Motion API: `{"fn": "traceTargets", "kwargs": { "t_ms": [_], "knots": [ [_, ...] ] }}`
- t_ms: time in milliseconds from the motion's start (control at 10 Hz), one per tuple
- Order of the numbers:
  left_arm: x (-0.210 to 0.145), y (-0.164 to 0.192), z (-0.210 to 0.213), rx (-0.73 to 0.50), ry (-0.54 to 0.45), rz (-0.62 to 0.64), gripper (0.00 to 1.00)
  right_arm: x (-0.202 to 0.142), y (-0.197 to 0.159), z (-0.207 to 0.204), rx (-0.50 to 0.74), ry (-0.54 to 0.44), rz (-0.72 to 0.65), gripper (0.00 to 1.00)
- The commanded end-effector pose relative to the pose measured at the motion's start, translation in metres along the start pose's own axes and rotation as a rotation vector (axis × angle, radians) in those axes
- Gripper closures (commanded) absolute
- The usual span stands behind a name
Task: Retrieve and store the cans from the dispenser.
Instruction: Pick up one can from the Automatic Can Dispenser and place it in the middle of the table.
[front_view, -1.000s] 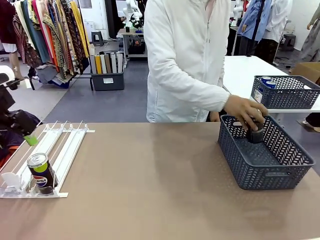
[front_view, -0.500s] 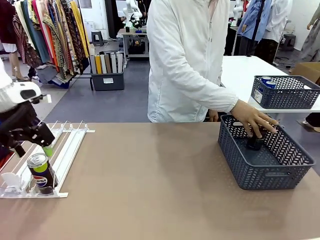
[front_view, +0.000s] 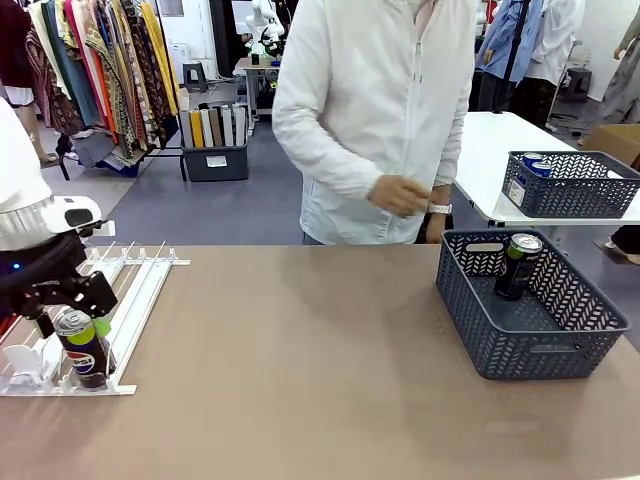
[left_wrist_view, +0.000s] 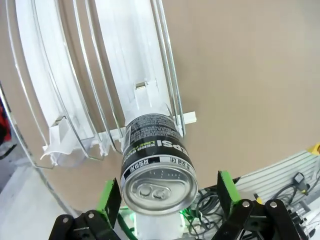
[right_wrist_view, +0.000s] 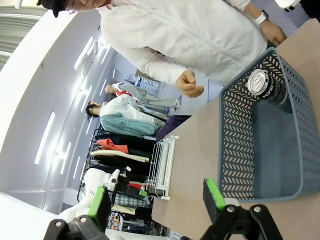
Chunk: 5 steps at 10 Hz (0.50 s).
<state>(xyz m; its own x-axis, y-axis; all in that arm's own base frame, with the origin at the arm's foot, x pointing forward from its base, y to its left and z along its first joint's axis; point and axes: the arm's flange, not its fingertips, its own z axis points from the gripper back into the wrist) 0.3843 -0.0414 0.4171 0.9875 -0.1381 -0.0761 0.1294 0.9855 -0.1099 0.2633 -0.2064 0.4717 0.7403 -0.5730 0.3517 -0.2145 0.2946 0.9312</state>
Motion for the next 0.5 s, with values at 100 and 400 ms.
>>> {"fn": "traceTargets", "kwargs": {
  "t_ms": [100,400],
  "knots": [
    [0.0033,0.0033,0.0001,0.008,0.027,0.036,0.0,0.0027,0.0027,-0.0024,0.026,-0.02,0.005,0.0],
    [0.0068,0.0023,-0.0045,0.013,0.019,0.047,0.0,0.0027,0.0027,-0.0024,0.026,-0.02,0.005,0.0]
  ]
}}
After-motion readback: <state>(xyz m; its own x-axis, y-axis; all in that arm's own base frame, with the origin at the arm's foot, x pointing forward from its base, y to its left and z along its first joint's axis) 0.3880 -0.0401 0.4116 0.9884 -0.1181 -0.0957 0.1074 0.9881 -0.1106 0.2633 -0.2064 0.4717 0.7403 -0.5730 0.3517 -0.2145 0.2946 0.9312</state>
